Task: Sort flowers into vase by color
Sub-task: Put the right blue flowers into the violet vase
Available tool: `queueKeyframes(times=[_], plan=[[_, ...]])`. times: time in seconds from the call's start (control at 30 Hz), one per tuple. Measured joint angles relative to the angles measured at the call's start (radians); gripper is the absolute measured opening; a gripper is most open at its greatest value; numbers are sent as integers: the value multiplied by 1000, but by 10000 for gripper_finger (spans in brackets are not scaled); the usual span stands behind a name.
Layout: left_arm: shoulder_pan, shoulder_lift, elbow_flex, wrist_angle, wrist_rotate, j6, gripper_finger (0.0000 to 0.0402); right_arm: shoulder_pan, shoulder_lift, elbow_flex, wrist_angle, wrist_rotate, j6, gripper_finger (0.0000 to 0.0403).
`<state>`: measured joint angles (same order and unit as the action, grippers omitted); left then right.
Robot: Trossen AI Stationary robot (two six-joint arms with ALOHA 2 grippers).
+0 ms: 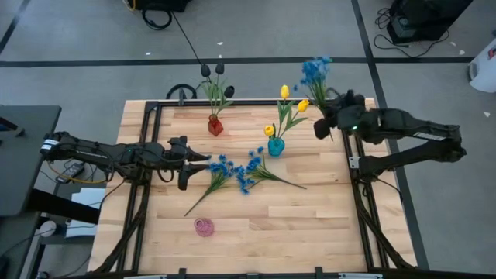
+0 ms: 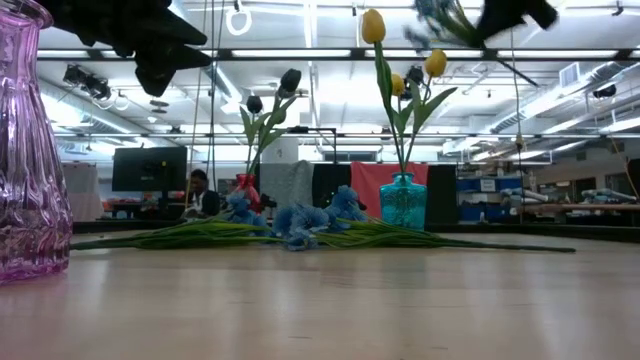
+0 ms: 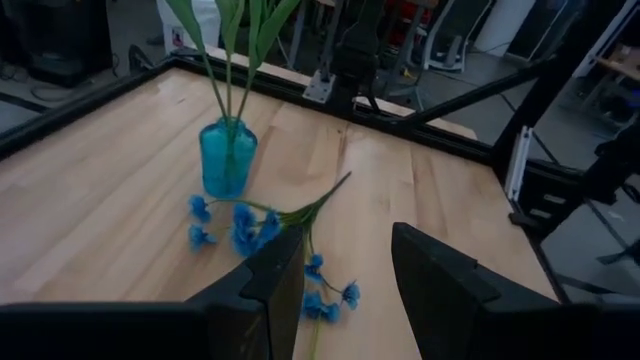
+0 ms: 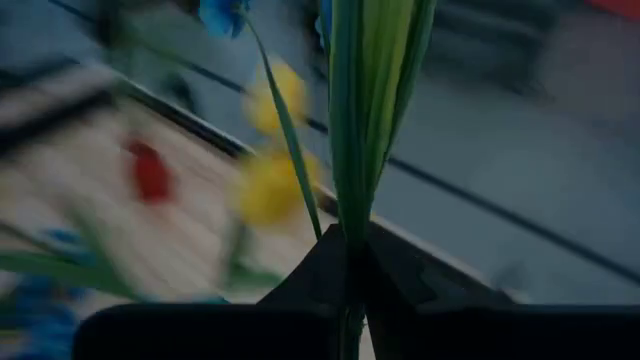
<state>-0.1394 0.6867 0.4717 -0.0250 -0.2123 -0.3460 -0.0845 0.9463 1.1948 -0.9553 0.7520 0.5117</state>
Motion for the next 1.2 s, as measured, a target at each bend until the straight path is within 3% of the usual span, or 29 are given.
queueKeyframes(times=[0.13,0.33,0.5,0.63,0.97,1.2], plan=[[0,0,9,-68,34,-7,158,46,-7,36,230,-123,-185,33],[-18,0,136,-325,82,13,158,153,3,53,427,-274,-294,33],[-123,2,176,-262,201,102,158,242,71,26,574,-405,-342,33],[-219,11,176,-260,271,122,158,298,152,-16,682,-412,-366,33],[-376,100,175,-408,238,-7,159,372,383,-78,1074,-496,-437,33],[-426,118,154,-502,210,-85,159,367,493,-78,1200,-529,-440,33]])
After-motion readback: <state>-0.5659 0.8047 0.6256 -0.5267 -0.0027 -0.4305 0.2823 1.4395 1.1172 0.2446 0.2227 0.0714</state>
